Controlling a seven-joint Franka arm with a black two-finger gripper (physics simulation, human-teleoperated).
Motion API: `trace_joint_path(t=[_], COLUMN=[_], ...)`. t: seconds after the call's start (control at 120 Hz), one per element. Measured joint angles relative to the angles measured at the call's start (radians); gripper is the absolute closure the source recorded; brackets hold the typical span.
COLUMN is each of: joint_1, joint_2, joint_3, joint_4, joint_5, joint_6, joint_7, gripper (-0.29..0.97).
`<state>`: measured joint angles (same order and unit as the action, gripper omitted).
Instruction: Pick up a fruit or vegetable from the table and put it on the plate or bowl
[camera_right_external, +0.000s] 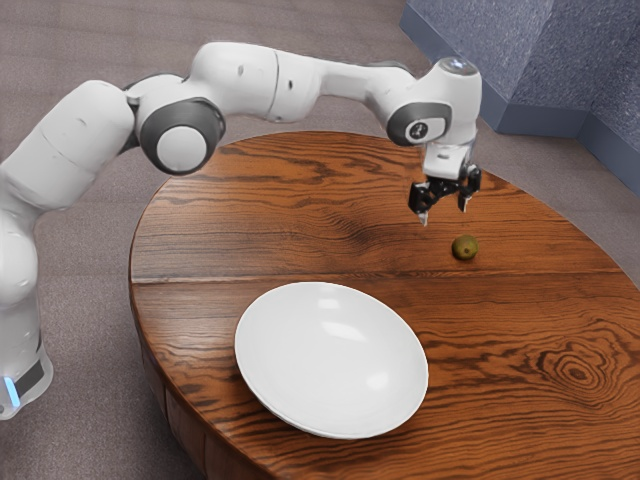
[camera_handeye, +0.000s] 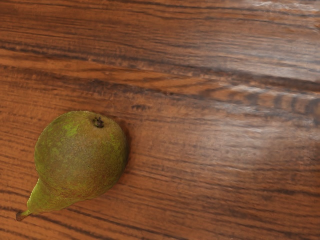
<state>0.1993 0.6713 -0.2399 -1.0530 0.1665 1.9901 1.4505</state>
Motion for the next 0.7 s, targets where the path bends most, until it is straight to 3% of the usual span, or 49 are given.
trace_joint_path(t=[0.242, 0.7], joint_1=[-0.022, 0.001], joint_2=[0.029, 0.072], joint_3=[-0.026, -0.025], joint_4=[0.005, 0.037], joint_5=[0.139, 0.189], joint_6=[-0.002, 0.066], joint_7=[0.124, 0.249], gripper=[0.00, 0.00])
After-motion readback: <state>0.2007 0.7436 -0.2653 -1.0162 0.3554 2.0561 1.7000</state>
